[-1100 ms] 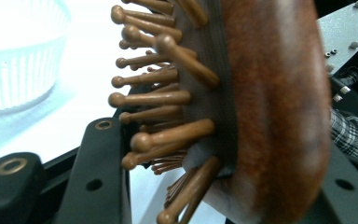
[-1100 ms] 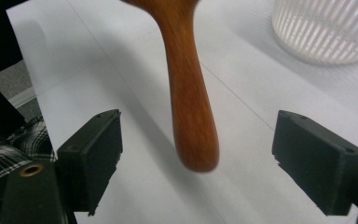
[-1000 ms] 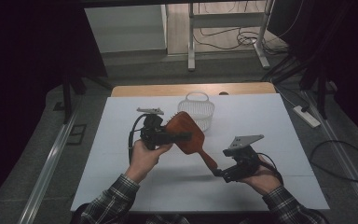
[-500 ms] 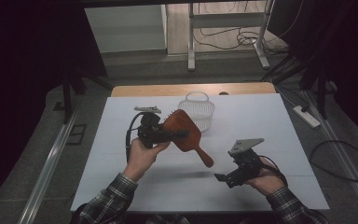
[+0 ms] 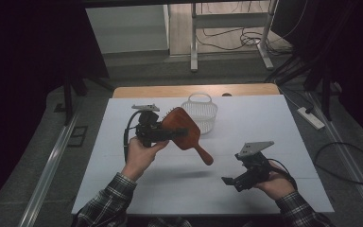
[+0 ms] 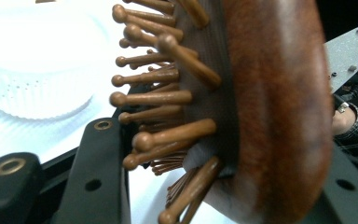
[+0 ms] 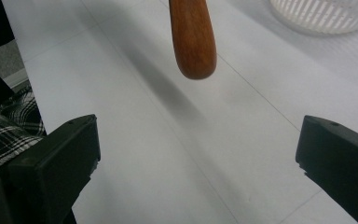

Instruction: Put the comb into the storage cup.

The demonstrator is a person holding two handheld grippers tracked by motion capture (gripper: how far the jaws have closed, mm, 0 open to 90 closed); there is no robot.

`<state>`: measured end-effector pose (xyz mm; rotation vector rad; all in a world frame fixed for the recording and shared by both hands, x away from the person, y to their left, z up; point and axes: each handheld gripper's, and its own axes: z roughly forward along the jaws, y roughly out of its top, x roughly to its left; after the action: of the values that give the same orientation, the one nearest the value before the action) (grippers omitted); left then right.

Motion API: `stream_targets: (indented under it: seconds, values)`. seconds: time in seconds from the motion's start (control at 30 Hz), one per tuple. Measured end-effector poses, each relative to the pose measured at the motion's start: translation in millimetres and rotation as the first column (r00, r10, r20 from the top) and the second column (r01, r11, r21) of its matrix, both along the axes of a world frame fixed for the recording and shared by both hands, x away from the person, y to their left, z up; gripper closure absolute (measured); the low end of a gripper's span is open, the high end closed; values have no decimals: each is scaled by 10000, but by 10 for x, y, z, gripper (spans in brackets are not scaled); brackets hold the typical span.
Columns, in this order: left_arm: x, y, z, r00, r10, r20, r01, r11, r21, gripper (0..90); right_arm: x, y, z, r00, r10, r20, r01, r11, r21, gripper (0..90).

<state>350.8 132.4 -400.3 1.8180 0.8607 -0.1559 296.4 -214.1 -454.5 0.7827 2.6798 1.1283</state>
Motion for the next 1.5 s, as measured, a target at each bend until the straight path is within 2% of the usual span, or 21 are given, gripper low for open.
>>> stream_targets:
  seconds: [0.43,0.77,1.1,1.5]
  values:
    - [53,75,62,9997,204,97,-204,9998,74,533,-63,-173,26,9985,-547,-66,547,9985,73,0]
    - [102,115,121,9996,269,47,-269,9996,102,532,-129,-316,13,9957,-889,-270,885,9960,-137,0]
    - [201,196,157,9990,426,-135,-426,9991,-40,532,-209,-506,6,9874,-1550,-316,1538,9874,-362,0]
    - [346,293,253,9974,703,-186,-706,9974,-136,532,-288,-709,25,9740,-2244,-324,2232,9741,-367,0]
